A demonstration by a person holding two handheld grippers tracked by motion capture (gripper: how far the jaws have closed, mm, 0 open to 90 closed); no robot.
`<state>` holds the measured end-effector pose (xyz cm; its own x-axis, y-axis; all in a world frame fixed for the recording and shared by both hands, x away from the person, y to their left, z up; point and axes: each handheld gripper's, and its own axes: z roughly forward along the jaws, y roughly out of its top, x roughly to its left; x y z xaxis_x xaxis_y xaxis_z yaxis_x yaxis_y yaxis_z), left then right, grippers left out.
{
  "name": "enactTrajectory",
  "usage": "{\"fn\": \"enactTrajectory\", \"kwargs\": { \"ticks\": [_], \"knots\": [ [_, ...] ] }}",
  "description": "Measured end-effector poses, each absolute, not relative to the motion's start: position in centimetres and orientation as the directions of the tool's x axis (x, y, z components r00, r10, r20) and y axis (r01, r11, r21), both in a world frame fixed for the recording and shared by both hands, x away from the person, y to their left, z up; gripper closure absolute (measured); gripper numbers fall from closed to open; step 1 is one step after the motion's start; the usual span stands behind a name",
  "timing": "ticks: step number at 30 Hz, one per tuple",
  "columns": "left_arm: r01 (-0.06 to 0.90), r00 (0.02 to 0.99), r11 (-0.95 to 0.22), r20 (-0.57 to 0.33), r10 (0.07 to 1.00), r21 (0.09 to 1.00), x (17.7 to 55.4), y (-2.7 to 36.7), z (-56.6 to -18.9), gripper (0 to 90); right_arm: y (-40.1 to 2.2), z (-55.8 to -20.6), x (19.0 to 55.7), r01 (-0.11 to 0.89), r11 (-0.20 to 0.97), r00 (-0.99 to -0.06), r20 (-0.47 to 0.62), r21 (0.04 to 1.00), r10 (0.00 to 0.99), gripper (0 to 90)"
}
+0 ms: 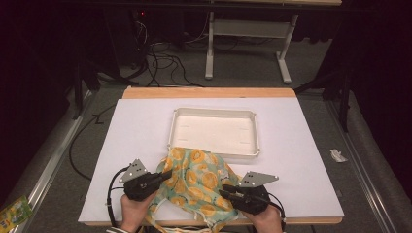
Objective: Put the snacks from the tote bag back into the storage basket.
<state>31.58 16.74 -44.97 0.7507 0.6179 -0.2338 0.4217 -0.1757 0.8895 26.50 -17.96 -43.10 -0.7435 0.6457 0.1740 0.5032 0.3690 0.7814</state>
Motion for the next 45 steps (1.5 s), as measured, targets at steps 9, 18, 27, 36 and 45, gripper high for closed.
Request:
{"fn": "enactTrajectory", "kwargs": {
  "ticks": [9,18,27,36,45],
  "knots": [
    [0.420,0.753,-0.180,-0.230,0.617,0.890,31.5,16.7,-44.9,89.9,-18.2,-43.0,26.3,0.480,0.386,-0.755,0.146,0.788,0.640,90.0],
    [0.408,0.755,-0.177,-0.222,0.617,0.896,31.4,16.7,-44.7,89.6,-18.9,-42.5,26.0,0.456,0.363,-0.744,0.125,0.813,0.656,90.0],
    [0.395,0.761,-0.179,-0.212,0.614,0.901,31.2,16.7,-44.3,89.6,-20.5,-42.0,25.8,0.449,0.321,-0.713,0.117,0.834,0.691,90.0],
    [0.383,0.768,-0.185,-0.201,0.609,0.905,31.2,16.5,-43.8,89.6,-22.0,-42.1,26.1,0.459,0.286,-0.678,0.123,0.841,0.725,90.0],
    [0.373,0.773,-0.184,-0.195,0.604,0.909,31.2,16.4,-43.4,89.6,-23.3,-42.7,26.5,0.488,0.271,-0.636,0.126,0.830,0.761,90.0]
  ]
}}
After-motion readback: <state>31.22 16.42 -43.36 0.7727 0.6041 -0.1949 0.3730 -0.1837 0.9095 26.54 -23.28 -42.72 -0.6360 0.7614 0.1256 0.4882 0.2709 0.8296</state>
